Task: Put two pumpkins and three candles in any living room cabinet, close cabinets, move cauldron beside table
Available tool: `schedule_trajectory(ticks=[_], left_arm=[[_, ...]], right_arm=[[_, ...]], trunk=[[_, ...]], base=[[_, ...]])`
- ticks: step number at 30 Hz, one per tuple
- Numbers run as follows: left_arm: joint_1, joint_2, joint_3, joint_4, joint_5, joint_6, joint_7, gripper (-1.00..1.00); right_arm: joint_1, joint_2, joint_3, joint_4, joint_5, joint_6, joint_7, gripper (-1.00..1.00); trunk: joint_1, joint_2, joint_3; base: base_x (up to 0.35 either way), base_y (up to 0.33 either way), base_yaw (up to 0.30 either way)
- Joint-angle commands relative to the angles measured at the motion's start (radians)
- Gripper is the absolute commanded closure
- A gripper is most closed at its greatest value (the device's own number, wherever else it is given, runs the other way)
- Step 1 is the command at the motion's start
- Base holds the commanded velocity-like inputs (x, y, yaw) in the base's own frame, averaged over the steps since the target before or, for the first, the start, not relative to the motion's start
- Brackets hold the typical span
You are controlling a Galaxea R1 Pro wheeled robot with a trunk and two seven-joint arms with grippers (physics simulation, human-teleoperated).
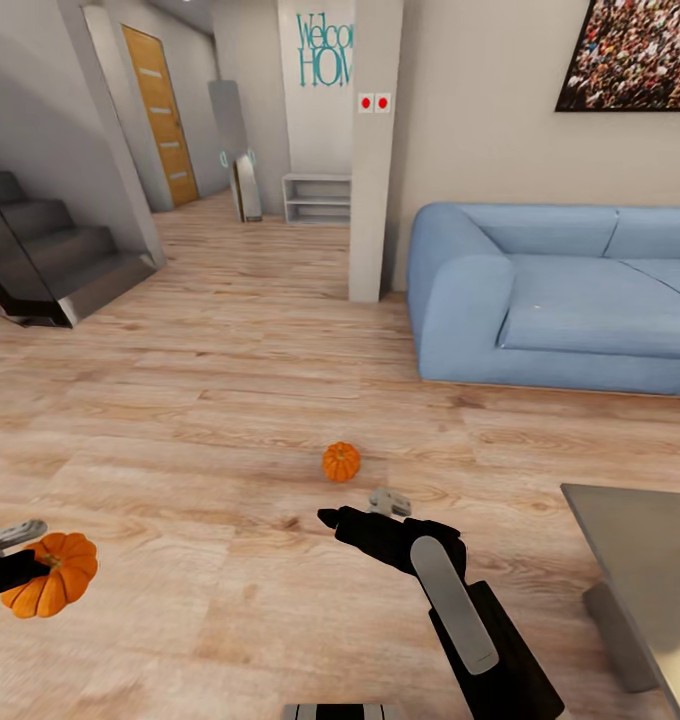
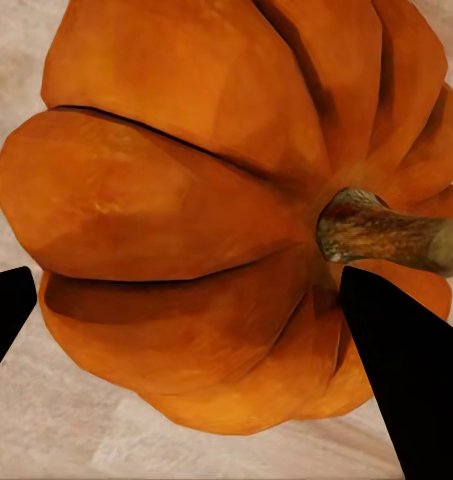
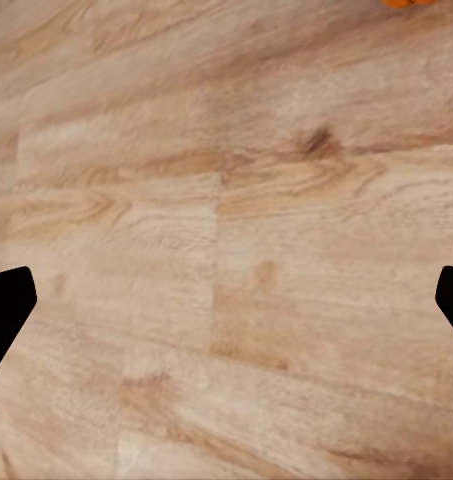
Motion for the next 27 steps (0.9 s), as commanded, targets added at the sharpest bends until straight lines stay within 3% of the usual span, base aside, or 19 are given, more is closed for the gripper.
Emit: schedule_trajectory(ticks=[1,8,14,17,21,24,27], left_arm=[[0.000,0.001,0.000,0.000,0.000,0.000,0.002,1.00],[0.000,0.004,0.001,0.000,-0.001,-0.001,0.002,1.00],[0.000,0.004,0.001,0.000,0.001,-0.003,0.000,1.00],[0.000,0.006,0.005,0.000,0.000,-0.004,-0.032,1.00],[0.000,0.026,0.006,0.000,-0.003,-0.004,-0.098,1.00],[0.000,0.032,0.006,0.000,-0.004,-0.004,-0.115,1.00],[0.000,0.033,0.006,0.000,-0.004,-0.003,-0.119,1.00]], right_arm=[[0.000,0.000,0.000,0.000,0.000,0.000,0.000,-1.00],[0.000,0.000,-0.001,0.000,0.000,-0.001,0.000,-1.00],[0.000,0.001,0.001,0.000,0.000,-0.001,0.001,-1.00],[0.000,0.001,0.003,0.000,0.000,-0.001,0.001,-1.00],[0.000,0.002,0.004,0.000,0.001,-0.002,0.001,-1.00],[0.000,0.001,0.009,0.010,0.001,-0.036,0.001,-1.00],[0.000,0.000,0.045,0.043,0.001,-0.073,0.000,-1.00]], trunk=[[0.000,0.000,0.000],[0.000,0.000,0.002],[0.000,0.000,0.005],[0.000,0.000,0.005],[0.000,0.000,0.006],[0.000,0.000,0.006],[0.000,0.000,0.006]], base=[[0.000,0.271,0.000],[0.028,0.282,-0.069],[0.202,0.254,-0.134],[0.249,0.129,-0.021],[0.234,0.031,-0.005],[0.245,0.017,-0.001],[0.269,0.102,0.000]])
